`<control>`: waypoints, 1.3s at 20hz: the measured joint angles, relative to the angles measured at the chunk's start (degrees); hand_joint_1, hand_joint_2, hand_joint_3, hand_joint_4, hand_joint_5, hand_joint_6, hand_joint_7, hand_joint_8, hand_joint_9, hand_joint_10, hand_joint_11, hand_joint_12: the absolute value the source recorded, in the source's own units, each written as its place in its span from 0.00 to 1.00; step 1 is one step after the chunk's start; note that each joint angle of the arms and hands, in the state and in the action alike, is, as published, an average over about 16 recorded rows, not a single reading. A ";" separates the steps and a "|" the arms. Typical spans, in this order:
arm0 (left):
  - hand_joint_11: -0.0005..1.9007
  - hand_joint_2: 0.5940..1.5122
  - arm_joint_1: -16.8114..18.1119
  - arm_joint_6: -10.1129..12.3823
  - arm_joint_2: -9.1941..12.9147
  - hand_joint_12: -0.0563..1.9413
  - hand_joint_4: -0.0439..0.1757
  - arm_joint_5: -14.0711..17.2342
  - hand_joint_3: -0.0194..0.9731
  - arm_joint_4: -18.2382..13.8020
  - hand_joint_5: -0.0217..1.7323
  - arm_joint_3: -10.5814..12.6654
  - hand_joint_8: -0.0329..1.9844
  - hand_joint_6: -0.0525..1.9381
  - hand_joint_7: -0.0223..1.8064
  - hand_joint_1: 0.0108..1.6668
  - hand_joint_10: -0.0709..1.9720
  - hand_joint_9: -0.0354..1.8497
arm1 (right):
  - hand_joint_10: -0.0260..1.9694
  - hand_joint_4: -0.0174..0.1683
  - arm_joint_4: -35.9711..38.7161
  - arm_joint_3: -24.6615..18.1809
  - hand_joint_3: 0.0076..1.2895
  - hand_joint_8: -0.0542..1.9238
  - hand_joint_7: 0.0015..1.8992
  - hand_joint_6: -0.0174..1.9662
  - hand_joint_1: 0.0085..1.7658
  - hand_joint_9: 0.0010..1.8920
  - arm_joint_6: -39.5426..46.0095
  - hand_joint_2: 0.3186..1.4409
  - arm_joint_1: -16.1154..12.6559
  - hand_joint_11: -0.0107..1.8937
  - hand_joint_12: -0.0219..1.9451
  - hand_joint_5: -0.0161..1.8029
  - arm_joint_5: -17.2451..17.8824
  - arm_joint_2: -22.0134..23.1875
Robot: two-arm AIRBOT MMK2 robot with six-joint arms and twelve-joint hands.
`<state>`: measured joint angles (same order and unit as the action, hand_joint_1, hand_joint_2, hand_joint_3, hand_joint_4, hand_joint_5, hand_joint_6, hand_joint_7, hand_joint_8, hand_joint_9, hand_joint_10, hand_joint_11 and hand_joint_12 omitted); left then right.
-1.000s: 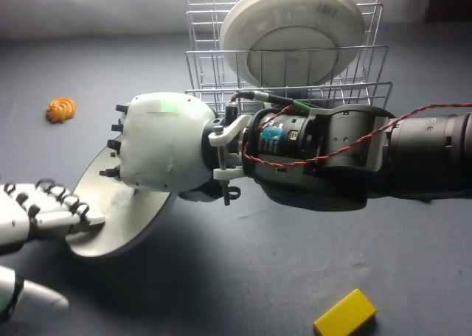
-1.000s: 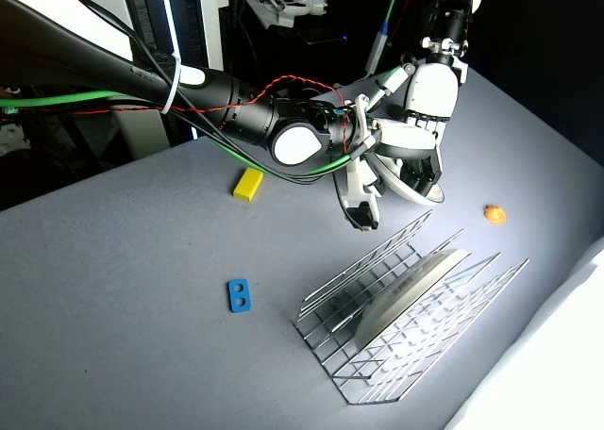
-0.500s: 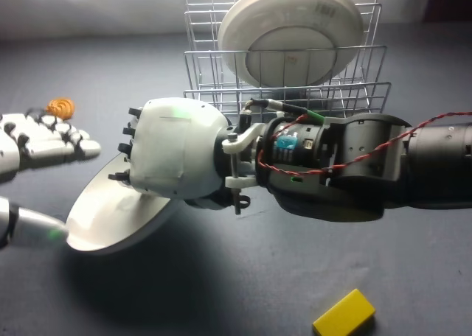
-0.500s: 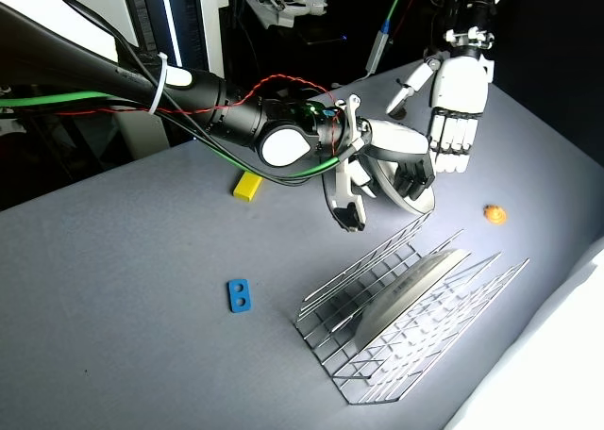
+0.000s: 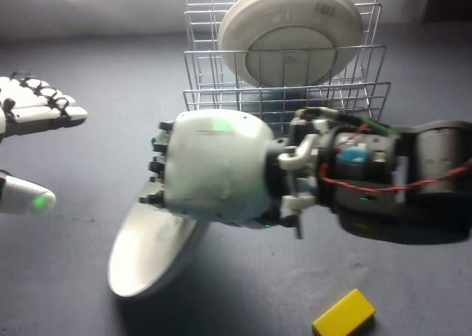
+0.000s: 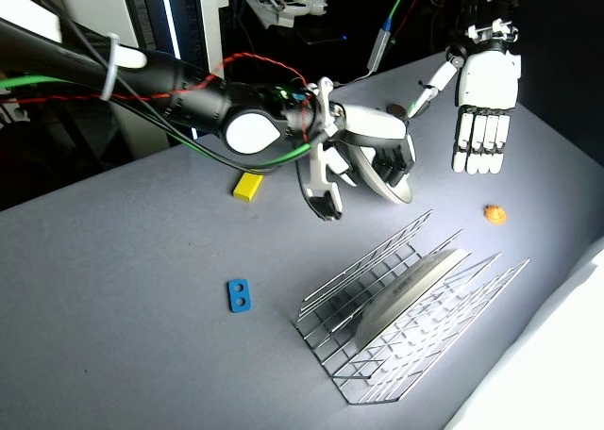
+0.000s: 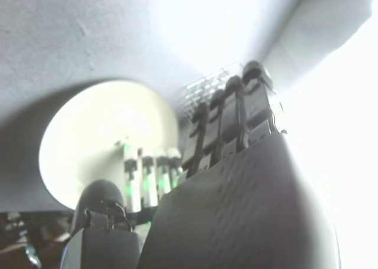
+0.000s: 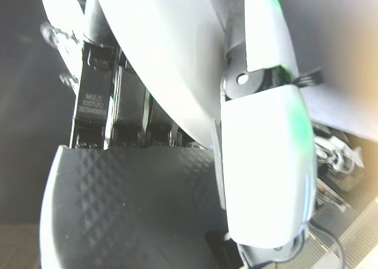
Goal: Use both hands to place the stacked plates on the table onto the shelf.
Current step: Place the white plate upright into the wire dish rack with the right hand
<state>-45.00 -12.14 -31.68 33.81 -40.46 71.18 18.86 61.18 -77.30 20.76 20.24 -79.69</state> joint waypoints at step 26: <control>0.01 0.56 0.86 0.44 0.01 0.03 0.23 0.55 0.03 -7.42 0.03 1.01 0.01 0.03 0.02 0.01 0.04 0.03 | 0.57 0.10 -7.26 -19.40 0.00 0.51 0.54 0.54 0.75 0.49 16.01 0.58 -14.26 0.40 0.62 0.50 -3.78 26.14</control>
<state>-44.15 -11.70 -31.67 34.36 -47.88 72.19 11.60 41.78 -61.29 6.50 16.46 -53.54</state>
